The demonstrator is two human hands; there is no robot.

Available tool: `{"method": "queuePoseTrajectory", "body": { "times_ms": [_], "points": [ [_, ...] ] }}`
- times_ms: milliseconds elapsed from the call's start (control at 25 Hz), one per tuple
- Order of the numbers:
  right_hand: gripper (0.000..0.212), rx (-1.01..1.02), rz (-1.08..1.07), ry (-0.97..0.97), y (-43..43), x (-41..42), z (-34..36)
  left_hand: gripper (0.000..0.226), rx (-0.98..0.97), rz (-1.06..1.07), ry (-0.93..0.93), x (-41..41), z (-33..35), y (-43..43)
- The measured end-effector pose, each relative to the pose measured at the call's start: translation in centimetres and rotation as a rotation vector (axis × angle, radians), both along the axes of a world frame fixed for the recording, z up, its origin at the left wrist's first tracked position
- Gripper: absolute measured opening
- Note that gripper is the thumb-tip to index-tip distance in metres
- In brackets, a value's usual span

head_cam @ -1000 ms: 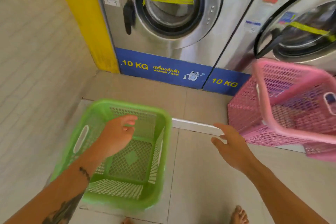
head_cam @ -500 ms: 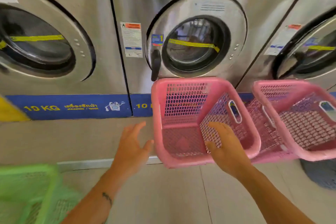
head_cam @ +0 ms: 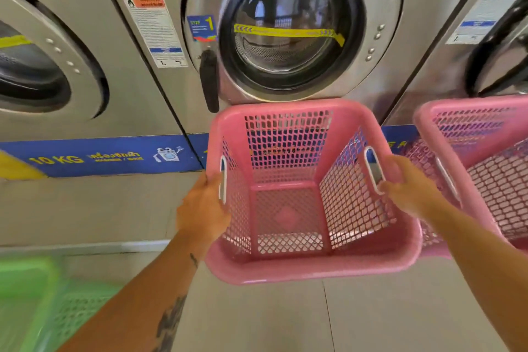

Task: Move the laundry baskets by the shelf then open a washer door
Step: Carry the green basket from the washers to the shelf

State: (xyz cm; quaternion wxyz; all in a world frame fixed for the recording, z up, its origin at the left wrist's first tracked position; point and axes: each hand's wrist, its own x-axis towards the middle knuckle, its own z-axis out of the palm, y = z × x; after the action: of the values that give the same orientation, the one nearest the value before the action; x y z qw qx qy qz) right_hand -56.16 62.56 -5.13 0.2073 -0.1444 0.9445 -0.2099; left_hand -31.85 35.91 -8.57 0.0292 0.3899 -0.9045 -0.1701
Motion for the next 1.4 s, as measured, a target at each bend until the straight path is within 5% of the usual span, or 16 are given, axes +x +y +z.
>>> {"method": "queuePoseTrajectory", "body": {
  "times_ms": [240,600,920,1400],
  "points": [
    [0.06,-0.003,0.091,0.286,-2.2,6.9,0.7,0.075,0.059,0.083,0.115,6.6,0.1,-2.0],
    [0.059,-0.182,-0.182,0.053,-4.8,27.0,-0.6,0.069,0.123,0.298,0.253,27.4,0.0,-3.0],
    [0.059,-0.186,-0.282,-0.021,-7.3,36.5,-6.6,0.079,0.205,0.239,0.062,35.7,-5.3,-4.9],
    [0.066,0.04,0.039,-0.19,-5.3,40.5,-12.5,0.075,0.387,0.18,-0.056,38.1,-9.9,-3.8]
  ]
}}
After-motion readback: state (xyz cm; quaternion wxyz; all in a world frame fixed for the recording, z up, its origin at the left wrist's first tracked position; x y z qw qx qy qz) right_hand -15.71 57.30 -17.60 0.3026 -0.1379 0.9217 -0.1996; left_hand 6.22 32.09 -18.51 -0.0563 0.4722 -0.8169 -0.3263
